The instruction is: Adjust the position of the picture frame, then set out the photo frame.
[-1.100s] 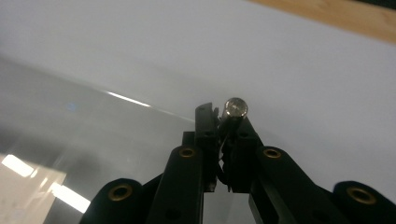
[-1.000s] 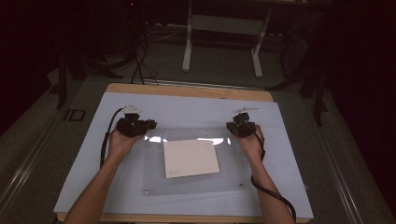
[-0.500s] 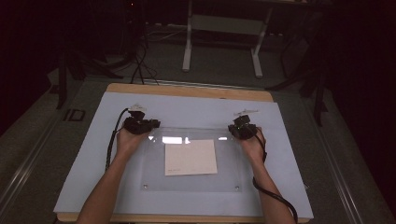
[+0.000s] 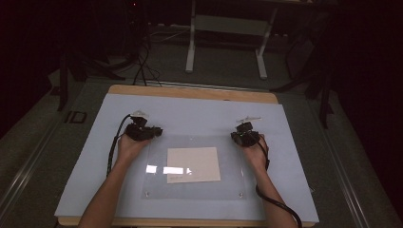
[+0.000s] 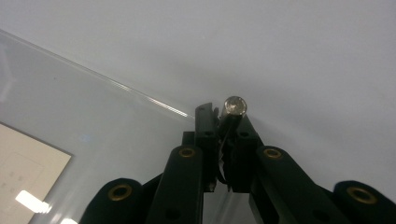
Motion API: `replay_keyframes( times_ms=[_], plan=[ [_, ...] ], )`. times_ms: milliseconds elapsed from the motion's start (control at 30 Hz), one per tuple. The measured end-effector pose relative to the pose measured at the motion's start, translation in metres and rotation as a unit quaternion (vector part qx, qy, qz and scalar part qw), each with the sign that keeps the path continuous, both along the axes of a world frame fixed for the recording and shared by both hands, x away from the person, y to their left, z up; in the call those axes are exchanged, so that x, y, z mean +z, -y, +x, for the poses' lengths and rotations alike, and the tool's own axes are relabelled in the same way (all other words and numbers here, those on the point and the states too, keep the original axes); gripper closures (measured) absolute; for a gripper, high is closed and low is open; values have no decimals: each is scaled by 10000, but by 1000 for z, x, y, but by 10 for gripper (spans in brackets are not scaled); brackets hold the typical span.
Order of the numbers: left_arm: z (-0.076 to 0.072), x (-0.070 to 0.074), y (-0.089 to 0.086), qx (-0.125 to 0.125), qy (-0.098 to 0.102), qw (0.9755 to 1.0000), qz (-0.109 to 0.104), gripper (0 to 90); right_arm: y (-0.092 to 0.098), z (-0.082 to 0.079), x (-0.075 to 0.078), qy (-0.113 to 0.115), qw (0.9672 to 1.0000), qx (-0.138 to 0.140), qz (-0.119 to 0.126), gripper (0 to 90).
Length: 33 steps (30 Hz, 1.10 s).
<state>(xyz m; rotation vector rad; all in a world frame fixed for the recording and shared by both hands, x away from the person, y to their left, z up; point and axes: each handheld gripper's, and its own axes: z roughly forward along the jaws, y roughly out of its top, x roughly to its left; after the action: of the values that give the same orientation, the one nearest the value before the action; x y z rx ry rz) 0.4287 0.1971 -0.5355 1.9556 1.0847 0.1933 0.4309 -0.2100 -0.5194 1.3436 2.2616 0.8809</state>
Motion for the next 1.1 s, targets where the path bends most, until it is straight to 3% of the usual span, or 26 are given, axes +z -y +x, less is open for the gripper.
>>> replay_keyframes(
  times_ms=[267,400,500,667,833,967,1000,1033,1100],
  plan=[
    [0,-1,0,18,-5,10000,-32,789,0,-5,0,23,10000,21,-8,853],
    [0,-3,-2,69,-41,9998,-204,771,1,-5,-1,30,10000,28,35,851],
    [-1,-8,0,235,-61,9996,-109,690,2,-5,-2,69,10000,32,55,850],
    [-7,-8,0,313,53,9993,-189,595,3,-6,-3,131,9998,13,115,848],
    [-20,2,-6,316,386,9984,-280,557,4,-7,-4,180,9998,67,103,840],
    [-26,6,-10,253,553,9975,-367,563,5,-7,-5,228,9996,162,66,741],
    [-32,8,-12,173,729,9963,-426,563,6,-7,-5,267,9994,205,86,690],
    [-34,8,-14,171,779,9958,-454,574,11,-10,-3,494,9978,366,240,574],
    [-36,9,-17,203,820,9950,-525,568,16,-13,-1,677,9961,451,331,523]
  ],
)
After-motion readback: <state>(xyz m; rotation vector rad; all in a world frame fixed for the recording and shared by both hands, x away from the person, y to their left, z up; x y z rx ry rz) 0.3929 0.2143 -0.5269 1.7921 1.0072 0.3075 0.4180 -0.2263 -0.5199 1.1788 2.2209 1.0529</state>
